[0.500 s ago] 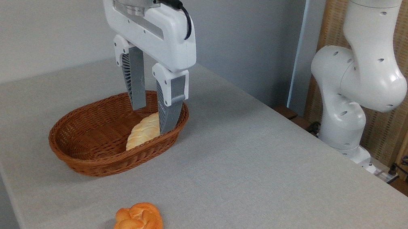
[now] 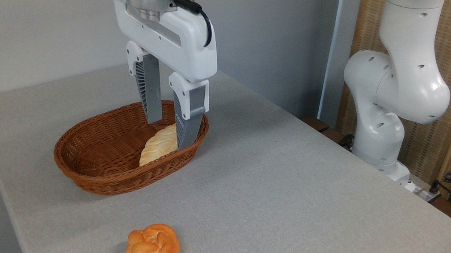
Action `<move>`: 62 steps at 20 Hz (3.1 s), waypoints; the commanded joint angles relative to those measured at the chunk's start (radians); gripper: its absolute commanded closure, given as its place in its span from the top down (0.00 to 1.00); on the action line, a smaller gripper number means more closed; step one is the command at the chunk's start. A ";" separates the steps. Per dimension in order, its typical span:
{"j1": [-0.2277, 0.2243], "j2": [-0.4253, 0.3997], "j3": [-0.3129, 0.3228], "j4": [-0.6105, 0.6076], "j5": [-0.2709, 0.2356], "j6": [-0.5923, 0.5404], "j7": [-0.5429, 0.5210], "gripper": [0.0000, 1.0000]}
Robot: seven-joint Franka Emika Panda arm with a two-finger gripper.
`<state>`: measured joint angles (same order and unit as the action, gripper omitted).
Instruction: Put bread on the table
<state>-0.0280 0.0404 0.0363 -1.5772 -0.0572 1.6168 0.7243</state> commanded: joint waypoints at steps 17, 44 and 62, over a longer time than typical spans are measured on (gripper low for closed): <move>-0.009 -0.076 -0.232 -0.287 -0.087 0.219 0.001 1.00; -0.032 -0.028 -0.351 -0.543 0.022 0.569 -0.080 0.21; -0.030 -0.033 -0.342 -0.472 0.013 0.555 -0.089 0.07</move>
<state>-0.0565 0.0015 -0.3117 -2.0958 -0.0496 2.1591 0.6602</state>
